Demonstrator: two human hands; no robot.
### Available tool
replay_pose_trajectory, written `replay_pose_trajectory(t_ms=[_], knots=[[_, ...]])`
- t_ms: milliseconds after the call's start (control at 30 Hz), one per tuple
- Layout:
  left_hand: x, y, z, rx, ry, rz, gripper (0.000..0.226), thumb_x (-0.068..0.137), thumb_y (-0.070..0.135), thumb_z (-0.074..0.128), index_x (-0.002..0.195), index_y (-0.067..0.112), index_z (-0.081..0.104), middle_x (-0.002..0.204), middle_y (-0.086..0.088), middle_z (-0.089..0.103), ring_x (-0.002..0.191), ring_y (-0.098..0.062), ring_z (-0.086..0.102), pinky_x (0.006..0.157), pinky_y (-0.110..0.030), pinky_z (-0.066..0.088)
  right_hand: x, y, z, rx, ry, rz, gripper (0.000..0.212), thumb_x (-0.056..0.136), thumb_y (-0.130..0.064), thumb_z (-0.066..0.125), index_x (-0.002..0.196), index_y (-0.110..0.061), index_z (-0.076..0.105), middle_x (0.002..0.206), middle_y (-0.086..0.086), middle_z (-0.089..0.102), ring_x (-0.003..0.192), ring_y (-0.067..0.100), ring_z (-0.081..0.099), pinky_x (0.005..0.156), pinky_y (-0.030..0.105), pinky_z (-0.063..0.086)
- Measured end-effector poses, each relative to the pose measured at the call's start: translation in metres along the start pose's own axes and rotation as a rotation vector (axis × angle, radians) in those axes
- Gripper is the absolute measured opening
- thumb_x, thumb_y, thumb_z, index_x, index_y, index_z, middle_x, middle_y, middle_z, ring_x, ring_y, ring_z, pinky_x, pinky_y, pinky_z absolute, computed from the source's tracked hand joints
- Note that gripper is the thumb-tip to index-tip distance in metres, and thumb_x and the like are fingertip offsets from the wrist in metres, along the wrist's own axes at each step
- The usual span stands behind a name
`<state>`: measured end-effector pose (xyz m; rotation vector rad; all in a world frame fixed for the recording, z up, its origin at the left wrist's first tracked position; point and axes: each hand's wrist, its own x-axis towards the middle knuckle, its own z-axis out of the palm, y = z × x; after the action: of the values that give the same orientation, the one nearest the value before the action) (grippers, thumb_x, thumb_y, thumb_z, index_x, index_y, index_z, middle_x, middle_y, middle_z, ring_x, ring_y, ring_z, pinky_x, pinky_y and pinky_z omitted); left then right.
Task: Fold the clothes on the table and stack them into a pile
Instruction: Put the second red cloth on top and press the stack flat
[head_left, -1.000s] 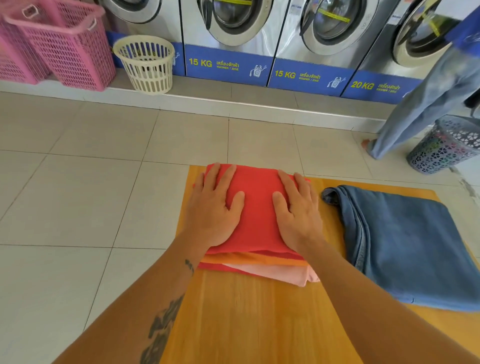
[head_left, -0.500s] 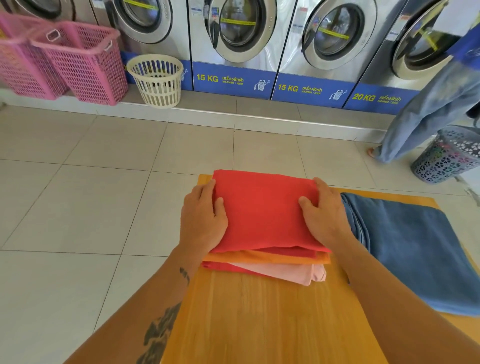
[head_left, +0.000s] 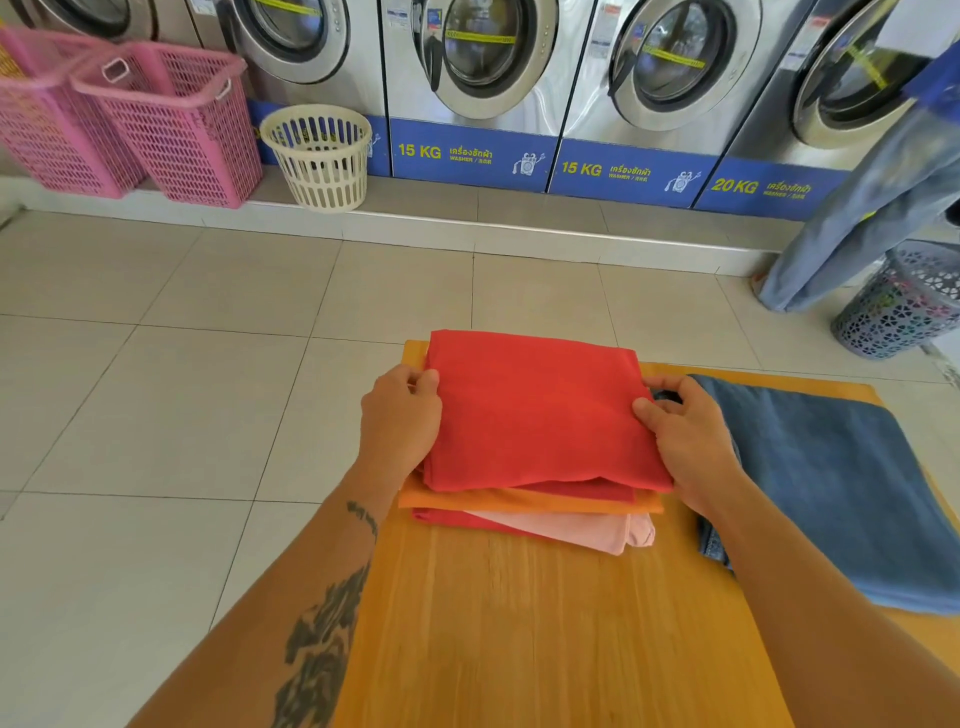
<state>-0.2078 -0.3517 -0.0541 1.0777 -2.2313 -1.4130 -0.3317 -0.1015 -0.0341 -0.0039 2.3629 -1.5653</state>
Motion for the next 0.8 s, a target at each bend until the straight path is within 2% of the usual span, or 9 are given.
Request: replay_pose_trajectory(t_ms=[67,133,200,300,400,467,633,700,800], knots=[[-0.006,0.004,-0.008,0.004,-0.161,-0.027,0.027,0.094,0.049,0.05,0.081,0.028,0.058,0.079,0.007,0.063,0.072,-0.014,0.06,0.056,-0.027,0.04,-0.005,0.001,-0.002,0.021,-0.108,0.002,0.036,0.089,-0.024,0.069,0.121,-0.032,0.054,0.113,0.0,0.068,0.1,0.023,0.068,0.087,0.048,0.056],[-0.014,0.0,-0.013,0.06,-0.3,-0.015,0.027,0.093,0.048,0.053,0.096,0.024,0.066,0.092,0.006,0.068,0.082,-0.015,0.064,0.063,-0.027,0.046,-0.012,0.005,-0.005,-0.057,-0.159,-0.015,0.044,0.09,-0.017,0.068,0.127,-0.033,0.051,0.115,-0.005,0.067,0.101,0.02,0.067,0.088,0.046,0.055],[-0.022,-0.007,-0.015,0.089,-0.284,0.016,0.033,0.096,0.046,0.05,0.099,0.019,0.068,0.094,0.002,0.069,0.083,-0.015,0.065,0.064,-0.026,0.047,-0.018,0.008,-0.008,-0.058,-0.113,-0.049,0.045,0.092,-0.013,0.065,0.13,-0.03,0.051,0.11,-0.004,0.071,0.099,0.019,0.068,0.086,0.045,0.056],[-0.031,-0.016,-0.019,0.056,-0.248,0.047,0.04,0.096,0.054,0.044,0.082,0.024,0.066,0.077,0.006,0.067,0.07,-0.012,0.064,0.059,-0.024,0.045,-0.026,0.014,-0.016,0.009,-0.106,-0.123,0.049,0.089,-0.008,0.067,0.13,-0.03,0.051,0.102,-0.003,0.075,0.092,0.015,0.072,0.075,0.036,0.057],[-0.036,-0.029,-0.02,0.022,-0.345,0.103,0.027,0.09,0.058,0.054,0.09,0.034,0.067,0.094,0.01,0.068,0.083,-0.007,0.065,0.069,-0.024,0.05,-0.035,0.03,-0.019,0.012,-0.141,-0.103,0.056,0.087,0.0,0.066,0.132,-0.029,0.049,0.1,-0.005,0.076,0.092,0.014,0.072,0.076,0.035,0.057],[-0.036,-0.039,-0.022,0.048,-0.295,0.14,0.02,0.09,0.051,0.057,0.095,0.033,0.065,0.101,0.007,0.064,0.09,-0.011,0.063,0.076,-0.028,0.051,-0.038,0.04,-0.019,0.016,-0.113,-0.066,0.054,0.087,0.002,0.065,0.13,-0.027,0.05,0.096,-0.004,0.077,0.089,0.015,0.073,0.078,0.037,0.057],[-0.034,-0.039,-0.03,0.061,-0.293,0.045,0.028,0.095,0.051,0.051,0.078,0.029,0.059,0.074,0.007,0.059,0.068,-0.012,0.057,0.063,-0.027,0.043,-0.039,0.039,-0.018,-0.07,-0.025,-0.031,0.053,0.088,-0.006,0.067,0.134,-0.026,0.047,0.087,0.0,0.074,0.083,0.015,0.071,0.076,0.036,0.056],[-0.03,-0.028,-0.028,0.135,-0.137,0.103,0.032,0.097,0.047,0.047,0.078,0.024,0.059,0.077,0.003,0.06,0.067,-0.012,0.058,0.062,-0.027,0.046,-0.037,0.03,-0.016,-0.24,0.098,-0.095,0.052,0.088,-0.013,0.066,0.134,-0.029,0.047,0.101,0.002,0.066,0.092,0.018,0.065,0.075,0.032,0.052],[-0.02,0.005,-0.015,0.158,0.259,0.34,0.013,0.089,0.032,0.048,0.087,0.023,0.057,0.093,0.001,0.056,0.081,-0.013,0.055,0.07,-0.025,0.043,-0.036,0.005,-0.001,-0.421,0.269,-0.372,0.049,0.084,-0.023,0.059,0.132,-0.027,0.048,0.12,-0.003,0.053,0.106,0.015,0.051,0.09,0.034,0.045]])
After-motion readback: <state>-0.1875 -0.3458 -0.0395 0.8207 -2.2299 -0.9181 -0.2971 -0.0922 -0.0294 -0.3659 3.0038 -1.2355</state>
